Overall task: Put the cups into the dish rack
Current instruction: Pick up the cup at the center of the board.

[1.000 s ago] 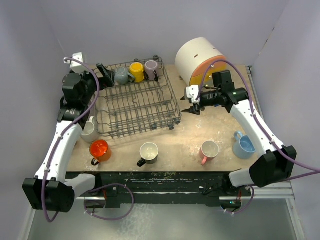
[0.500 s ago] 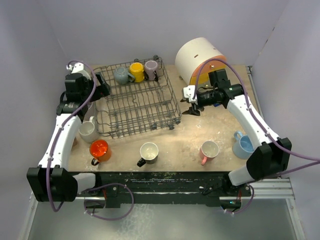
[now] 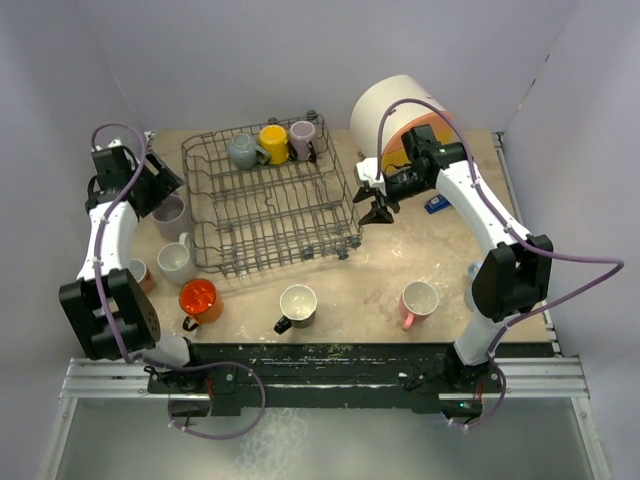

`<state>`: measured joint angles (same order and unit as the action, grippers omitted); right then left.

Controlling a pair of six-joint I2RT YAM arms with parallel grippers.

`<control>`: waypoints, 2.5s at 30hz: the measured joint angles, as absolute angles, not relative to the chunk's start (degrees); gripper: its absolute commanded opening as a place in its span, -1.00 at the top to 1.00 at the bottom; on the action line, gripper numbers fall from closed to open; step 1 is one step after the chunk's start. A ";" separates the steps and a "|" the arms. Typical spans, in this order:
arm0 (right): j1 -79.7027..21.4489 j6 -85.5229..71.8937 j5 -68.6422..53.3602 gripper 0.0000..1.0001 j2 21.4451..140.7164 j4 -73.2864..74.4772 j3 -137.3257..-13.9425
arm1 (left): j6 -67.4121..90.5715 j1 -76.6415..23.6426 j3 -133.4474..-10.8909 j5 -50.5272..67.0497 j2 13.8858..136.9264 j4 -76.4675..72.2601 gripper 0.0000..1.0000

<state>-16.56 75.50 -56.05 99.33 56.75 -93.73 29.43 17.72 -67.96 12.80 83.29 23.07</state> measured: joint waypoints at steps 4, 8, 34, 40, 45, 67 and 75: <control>-16.60 74.76 -56.71 -0.16 99.92 56.34 -93.82 | 32.97 18.87 -72.34 10.59 88.55 25.45 -0.07; -16.62 72.62 -56.82 -0.16 100.01 54.68 -93.93 | 36.84 18.68 -78.61 6.42 94.85 29.93 0.06; -16.88 63.16 -58.08 -0.16 103.24 47.72 -95.11 | 46.59 10.11 -100.97 -15.68 118.87 50.92 0.30; -16.88 63.07 -58.08 -0.15 104.22 47.57 -95.77 | 47.44 10.13 -101.91 -15.77 121.32 50.61 0.47; -16.88 62.92 -58.06 -0.16 104.71 47.59 -95.77 | 47.53 10.20 -101.91 -15.73 121.80 50.22 0.84; -16.88 62.94 -58.78 -0.16 104.71 47.94 -96.16 | 33.74 10.00 -91.98 -20.12 108.29 41.12 1.00; -16.88 63.35 -59.79 -0.16 104.71 48.84 -97.60 | 29.74 8.40 -90.67 -25.02 99.79 39.81 1.00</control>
<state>-16.88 63.35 -59.79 104.71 48.84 -97.60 29.74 8.40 -90.67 -25.02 99.79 39.81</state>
